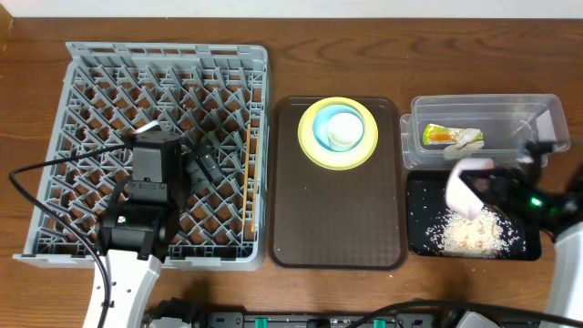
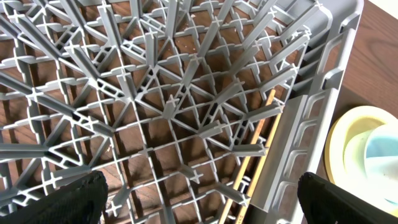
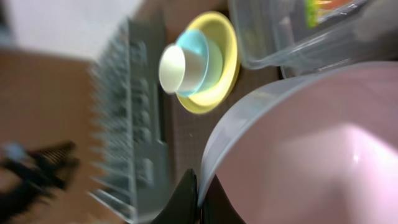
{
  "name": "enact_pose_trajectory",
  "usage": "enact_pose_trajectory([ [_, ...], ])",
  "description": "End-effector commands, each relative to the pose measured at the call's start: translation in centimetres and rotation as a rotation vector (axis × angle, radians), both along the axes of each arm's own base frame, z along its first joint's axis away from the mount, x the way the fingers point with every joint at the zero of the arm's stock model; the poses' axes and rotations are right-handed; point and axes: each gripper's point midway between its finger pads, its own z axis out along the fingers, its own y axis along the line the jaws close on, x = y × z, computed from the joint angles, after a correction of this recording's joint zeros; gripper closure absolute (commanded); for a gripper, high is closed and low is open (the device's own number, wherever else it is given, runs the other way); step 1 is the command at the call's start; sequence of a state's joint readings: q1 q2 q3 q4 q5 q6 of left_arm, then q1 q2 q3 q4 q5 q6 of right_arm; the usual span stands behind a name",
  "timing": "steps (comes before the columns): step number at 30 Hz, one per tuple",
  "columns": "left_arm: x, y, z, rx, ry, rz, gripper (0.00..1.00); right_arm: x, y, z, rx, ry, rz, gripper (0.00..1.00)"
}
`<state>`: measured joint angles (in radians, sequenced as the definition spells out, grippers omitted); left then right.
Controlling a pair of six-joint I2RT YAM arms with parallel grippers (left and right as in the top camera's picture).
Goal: Sort waste into correct bins and load items into the dishwasher
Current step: 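Carry the white rice bowl right and tip rice onto the black tray, then carry the emptied bowl left and set it on the brown tray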
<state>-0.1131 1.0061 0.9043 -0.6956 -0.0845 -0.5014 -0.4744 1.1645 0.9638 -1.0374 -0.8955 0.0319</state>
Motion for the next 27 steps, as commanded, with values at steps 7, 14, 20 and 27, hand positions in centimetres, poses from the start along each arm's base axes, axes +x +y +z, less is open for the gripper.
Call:
enact_pose_trajectory([
  [7, 0.0, 0.2, -0.2, -0.001, 0.004, 0.013, 0.01, -1.2, 8.3, -3.1, -0.334, 0.109, 0.267, 0.99],
  [14, 0.0, 0.2, -0.2, -0.001, 0.004, 0.013, 0.01, -2.5, 17.0, -4.9, -0.413, 0.017, 0.494, 0.99],
  [20, 0.0, 0.2, -0.2, -0.001, 0.004, 0.013, 0.01, -3.3, 22.0, -6.9, -0.464, -0.036, 0.6, 0.99],
  [27, 0.0, 0.2, -0.2, -0.001, 0.004, 0.013, 0.01, -5.0, 24.4, -12.0, -0.568, 0.051, 0.691, 0.87],
])
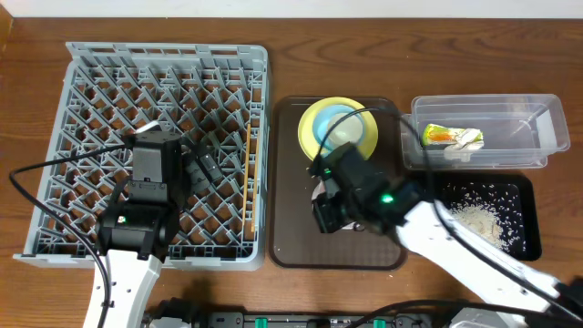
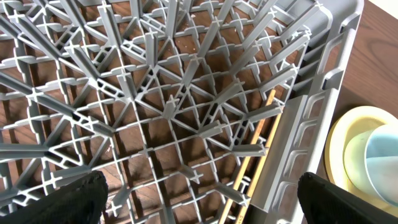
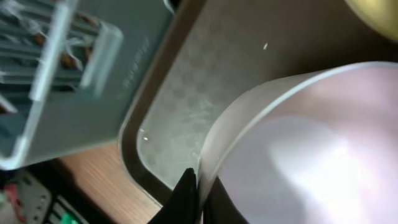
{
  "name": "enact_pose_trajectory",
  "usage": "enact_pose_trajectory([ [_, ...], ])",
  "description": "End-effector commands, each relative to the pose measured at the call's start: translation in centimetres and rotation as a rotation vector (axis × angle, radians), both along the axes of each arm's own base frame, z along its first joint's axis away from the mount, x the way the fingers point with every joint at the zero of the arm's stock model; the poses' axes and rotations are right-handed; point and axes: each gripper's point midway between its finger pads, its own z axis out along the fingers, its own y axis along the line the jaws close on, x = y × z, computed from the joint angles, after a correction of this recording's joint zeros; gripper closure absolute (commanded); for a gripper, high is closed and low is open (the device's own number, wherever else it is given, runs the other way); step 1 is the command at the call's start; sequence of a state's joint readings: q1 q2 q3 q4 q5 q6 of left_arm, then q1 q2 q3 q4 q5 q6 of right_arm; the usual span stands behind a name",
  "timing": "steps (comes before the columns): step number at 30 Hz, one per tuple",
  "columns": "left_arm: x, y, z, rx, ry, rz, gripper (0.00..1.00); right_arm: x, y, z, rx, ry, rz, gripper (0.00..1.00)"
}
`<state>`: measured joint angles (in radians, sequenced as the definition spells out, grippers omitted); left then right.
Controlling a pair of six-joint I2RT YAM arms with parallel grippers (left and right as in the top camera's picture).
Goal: Sort waste into correct bins and load items into the dishwasher
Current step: 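Carry the emptied bowl left and set it on the brown tray, then withdraw the right gripper to the right side of the table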
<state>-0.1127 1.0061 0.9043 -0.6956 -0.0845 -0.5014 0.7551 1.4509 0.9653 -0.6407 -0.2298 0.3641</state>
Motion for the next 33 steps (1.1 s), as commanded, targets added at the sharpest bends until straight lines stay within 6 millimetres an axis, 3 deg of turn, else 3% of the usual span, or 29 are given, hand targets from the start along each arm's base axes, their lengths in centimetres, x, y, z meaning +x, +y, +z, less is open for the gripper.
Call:
enact_pose_trajectory([
  [1, 0.0, 0.2, -0.2, -0.001, 0.004, 0.013, 0.01, -0.7, 0.2, -2.8, -0.079, 0.034, 0.003, 0.8],
  [5, 0.0, 0.2, -0.2, -0.001, 0.004, 0.013, 0.01, -0.7, 0.5, -3.3, -0.083, 0.037, 0.006, 0.57],
  [7, 0.0, 0.2, -0.2, -0.001, 0.004, 0.013, 0.01, -0.2, 0.5, -2.9, -0.076, 0.02, -0.002, 0.5],
  [12, 0.0, 0.2, -0.2, -0.001, 0.004, 0.012, 0.01, 2.1, -0.8, -0.4, -0.062, -0.054, -0.073, 0.47],
  [17, 0.0, 0.2, -0.2, -0.001, 0.004, 0.013, 0.01, 4.4, -3.9, 4.4, 0.02, -0.149, -0.188, 0.43],
  [18, 0.0, 0.2, -0.2, -0.001, 0.004, 0.013, 0.01, 5.6, -5.9, 6.2, 0.051, -0.191, -0.259, 0.4],
  [20, 0.0, 0.2, -0.2, -0.001, 0.004, 0.013, 0.01, 6.7, -8.6, 8.0, 0.074, -0.232, -0.349, 0.39],
  [24, 0.0, 0.2, -0.2, -0.001, 0.004, 0.013, 0.01, 7.1, -15.2, 11.1, 0.087, -0.296, -0.544, 0.39],
  [26, 0.0, 0.2, -0.2, -0.001, 0.004, 0.013, 0.01, 6.5, -18.7, 12.9, 0.094, -0.343, -0.653, 0.39],
  [29, 0.0, 0.2, -0.2, -0.001, 0.004, 0.013, 0.01, 4.7, -23.4, 15.3, 0.097, -0.426, -0.812, 0.28],
  [33, 0.0, 0.2, -0.2, -0.001, 0.004, 0.013, 0.01, 1.1, -29.1, 17.7, 0.056, -0.546, -1.048, 0.21],
])
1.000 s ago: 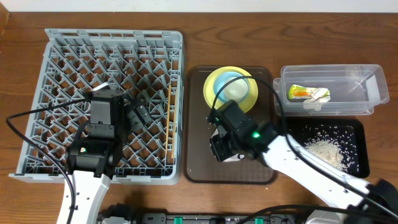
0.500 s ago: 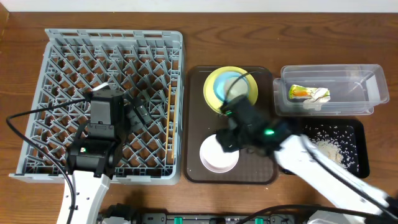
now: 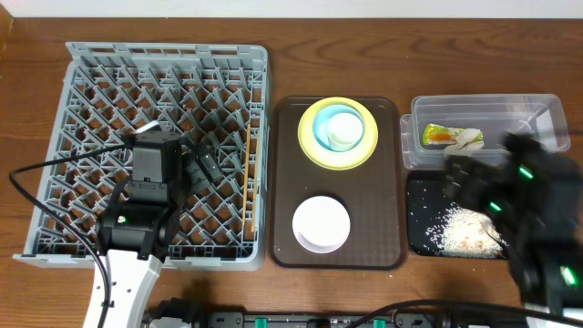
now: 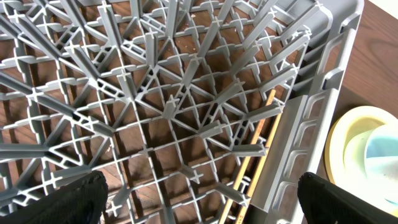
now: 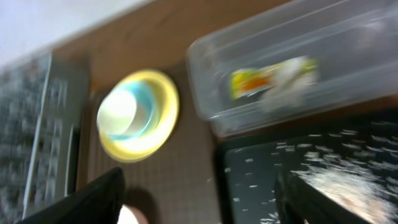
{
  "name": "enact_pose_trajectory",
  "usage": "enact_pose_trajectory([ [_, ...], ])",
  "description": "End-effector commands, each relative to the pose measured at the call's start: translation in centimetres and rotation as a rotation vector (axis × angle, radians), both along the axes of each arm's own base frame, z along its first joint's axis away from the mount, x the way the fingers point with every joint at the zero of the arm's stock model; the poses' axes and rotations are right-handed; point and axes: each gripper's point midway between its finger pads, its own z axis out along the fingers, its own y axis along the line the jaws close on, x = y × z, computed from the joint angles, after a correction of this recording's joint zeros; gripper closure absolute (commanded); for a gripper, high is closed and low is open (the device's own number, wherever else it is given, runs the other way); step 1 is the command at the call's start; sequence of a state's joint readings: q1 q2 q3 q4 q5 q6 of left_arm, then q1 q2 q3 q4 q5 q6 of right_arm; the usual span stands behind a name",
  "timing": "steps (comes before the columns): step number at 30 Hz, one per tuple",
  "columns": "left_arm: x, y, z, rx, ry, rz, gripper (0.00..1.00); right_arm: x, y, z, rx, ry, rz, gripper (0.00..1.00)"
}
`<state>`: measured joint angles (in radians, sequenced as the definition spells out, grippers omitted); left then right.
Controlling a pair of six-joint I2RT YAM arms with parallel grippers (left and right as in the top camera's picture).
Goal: Sort waste into correct bins and load items into the dishwasher
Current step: 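Withdraw the right gripper to the right side of the table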
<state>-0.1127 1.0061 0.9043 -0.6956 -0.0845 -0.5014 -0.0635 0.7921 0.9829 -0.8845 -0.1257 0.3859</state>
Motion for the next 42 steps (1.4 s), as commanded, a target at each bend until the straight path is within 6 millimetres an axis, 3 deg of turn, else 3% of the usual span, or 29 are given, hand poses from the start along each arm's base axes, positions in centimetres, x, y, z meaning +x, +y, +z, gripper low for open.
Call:
enact_pose_trajectory([
  [1, 0.0, 0.2, -0.2, -0.001, 0.004, 0.013, 0.01, -3.3, -4.8, 2.7, -0.038, -0.102, -0.227, 0.2],
  [5, 0.0, 0.2, -0.2, -0.001, 0.004, 0.013, 0.01, -6.1, -6.6, 3.7, -0.037, -0.155, -0.363, 0.16],
  [8, 0.0, 0.2, -0.2, -0.001, 0.004, 0.013, 0.01, -6.2, -6.3, 3.5, -0.048, -0.145, -0.352, 0.01],
  [13, 0.0, 0.2, -0.2, -0.001, 0.004, 0.013, 0.01, -5.9, -6.0, 3.7, -0.051, -0.155, -0.32, 0.01],
  [15, 0.0, 0.2, -0.2, -0.001, 0.004, 0.013, 0.01, -5.1, -3.8, 4.6, -0.107, -0.201, -0.126, 0.01],
  [16, 0.0, 0.2, -0.2, -0.001, 0.004, 0.013, 0.01, -4.5, -0.1, 5.8, -0.122, -0.281, 0.139, 0.01],
  [18, 0.0, 0.2, -0.2, -0.001, 0.005, 0.013, 0.01, -4.7, 3.8, 7.3, -0.075, -0.376, 0.38, 0.01],
  [21, 0.0, 0.2, -0.2, -0.001, 0.005, 0.013, 0.01, -4.7, 6.0, 7.8, -0.032, -0.406, 0.515, 0.01],
  [27, 0.0, 0.2, -0.2, -0.001, 0.005, 0.013, 0.01, -4.1, 8.6, 5.9, -0.002, -0.329, 0.672, 0.01],
  [42, 0.0, 0.2, -0.2, -0.001, 0.005, 0.013, 0.01, -3.4, 8.1, 4.9, -0.056, -0.283, 0.635, 0.01],
])
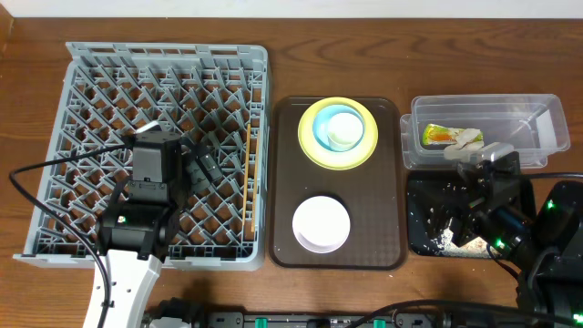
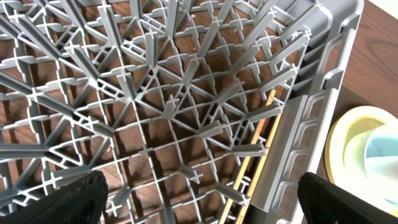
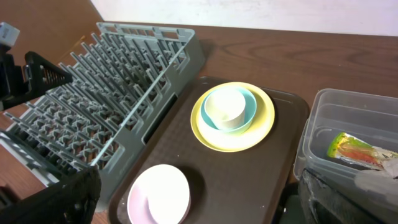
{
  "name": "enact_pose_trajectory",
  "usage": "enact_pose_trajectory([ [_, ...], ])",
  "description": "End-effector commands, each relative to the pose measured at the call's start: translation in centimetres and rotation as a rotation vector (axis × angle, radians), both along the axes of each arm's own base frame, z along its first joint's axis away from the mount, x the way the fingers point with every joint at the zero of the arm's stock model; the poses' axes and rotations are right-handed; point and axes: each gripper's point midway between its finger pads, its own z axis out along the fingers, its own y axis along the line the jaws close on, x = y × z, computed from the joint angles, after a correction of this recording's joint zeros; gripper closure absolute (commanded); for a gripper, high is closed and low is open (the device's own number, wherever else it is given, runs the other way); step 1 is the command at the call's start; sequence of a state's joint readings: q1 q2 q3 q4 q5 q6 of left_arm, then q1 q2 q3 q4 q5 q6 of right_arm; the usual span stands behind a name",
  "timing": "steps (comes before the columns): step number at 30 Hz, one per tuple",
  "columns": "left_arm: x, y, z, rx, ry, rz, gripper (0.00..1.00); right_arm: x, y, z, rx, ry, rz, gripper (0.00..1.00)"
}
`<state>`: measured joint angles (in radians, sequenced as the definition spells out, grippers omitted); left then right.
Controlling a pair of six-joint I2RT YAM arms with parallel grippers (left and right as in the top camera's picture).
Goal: Sort waste into correct bins and load items into the dishwasher
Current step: 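Withdraw the right gripper to the right side of the table, then move the left gripper right to the white bowl on the brown tray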
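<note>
A pale pink bowl [image 1: 321, 223] [image 3: 158, 195] stands upright at the front of the brown tray [image 1: 364, 210]. Behind it on the tray, a yellow plate [image 1: 339, 162] carries a blue bowl [image 1: 321, 132] with a white cup [image 3: 224, 106] in it. The grey dish rack [image 1: 164, 55] fills the left side, with yellow chopsticks [image 2: 255, 155] along its right wall. My left gripper [image 2: 199, 199] hangs open over the rack. My right gripper [image 3: 205, 202] is open and empty above the black bin [image 1: 417, 205], right of the pink bowl.
A clear plastic bin [image 1: 528, 114] at the back right holds a food wrapper [image 1: 451, 137]. Rice grains lie in the black bin under my right arm. A cable trails from the left arm across the rack's front left corner.
My right gripper, blurred above the bins then, now sits steady over the black bin, facing the tray. The pink bowl, the other dishes and my left arm have not moved.
My right gripper first held the pink bowl tilted over the black bin with rice below. Then it held the bowl low over the front of the tray. After that the bowl stood on the tray and the gripper was back at the right, open, where it stays.
</note>
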<state>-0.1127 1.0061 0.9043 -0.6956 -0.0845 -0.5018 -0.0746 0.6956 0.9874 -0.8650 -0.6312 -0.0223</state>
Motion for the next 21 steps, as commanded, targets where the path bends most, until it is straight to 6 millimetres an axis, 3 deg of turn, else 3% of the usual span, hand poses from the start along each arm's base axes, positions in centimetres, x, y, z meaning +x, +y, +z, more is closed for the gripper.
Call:
enact_pose_trajectory([
  [1, 0.0, 0.2, -0.2, -0.001, 0.005, 0.012, 0.01, -0.2, 0.1, 0.4, -0.019, -0.022, 0.014, 0.01],
  [19, 0.0, 0.2, -0.2, -0.001, 0.003, 0.013, 0.01, -0.2, 0.1, 0.4, -0.019, -0.022, 0.014, 0.01],
  [21, 1.7, 0.0, 1.3, -0.013, -0.088, 0.012, 0.02, -0.2, 0.1, 0.4, -0.019, -0.022, 0.014, 0.01],
])
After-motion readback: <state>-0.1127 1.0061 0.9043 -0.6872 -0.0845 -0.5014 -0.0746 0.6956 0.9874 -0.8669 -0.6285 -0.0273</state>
